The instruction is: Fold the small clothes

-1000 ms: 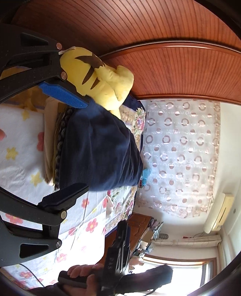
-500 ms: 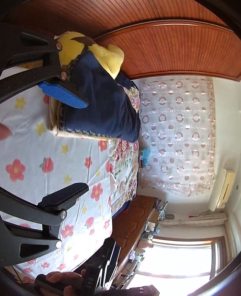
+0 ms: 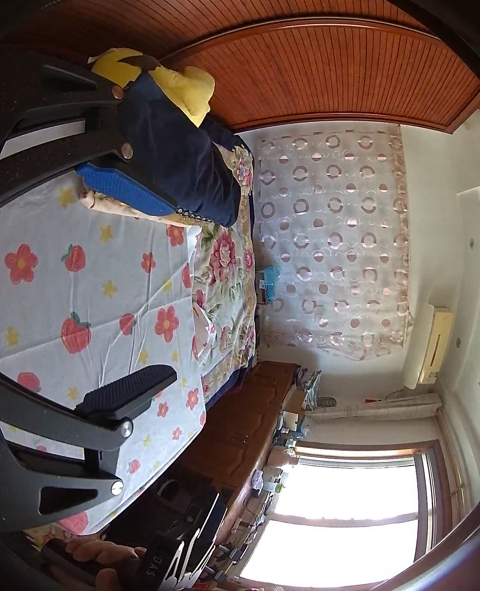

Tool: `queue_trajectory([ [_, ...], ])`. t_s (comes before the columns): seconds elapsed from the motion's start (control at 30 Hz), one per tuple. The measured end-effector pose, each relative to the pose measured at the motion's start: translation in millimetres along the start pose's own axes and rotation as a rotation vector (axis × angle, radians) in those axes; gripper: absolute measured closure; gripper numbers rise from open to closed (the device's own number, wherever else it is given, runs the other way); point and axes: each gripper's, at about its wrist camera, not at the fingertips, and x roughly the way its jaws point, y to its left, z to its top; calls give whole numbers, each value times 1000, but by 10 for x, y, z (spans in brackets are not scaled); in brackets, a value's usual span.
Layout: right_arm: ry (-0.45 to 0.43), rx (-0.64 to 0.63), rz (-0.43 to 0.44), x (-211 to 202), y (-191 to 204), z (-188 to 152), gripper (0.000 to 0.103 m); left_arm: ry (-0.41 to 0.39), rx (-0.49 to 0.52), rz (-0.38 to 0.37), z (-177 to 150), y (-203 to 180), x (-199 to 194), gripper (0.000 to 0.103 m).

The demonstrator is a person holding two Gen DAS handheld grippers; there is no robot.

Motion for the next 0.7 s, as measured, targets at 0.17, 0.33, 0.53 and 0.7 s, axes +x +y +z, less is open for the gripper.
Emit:
queue_trajectory([
  [0.17, -27, 4, -23, -250, 99, -179, 31, -22, 18, 12, 40, -57, -77, 20],
  [0.33, -26, 13, -28, -245, 195, -264, 31, -21, 16, 21, 40, -38, -75, 20],
  [0.53, -18, 19, -30, -121, 154, -189, 31, -20, 11, 36, 45, -5, -80, 20],
  [0.7, -18, 21, -29, -107, 110, -166, 31, -20, 12, 39, 39, 4, -79, 20],
])
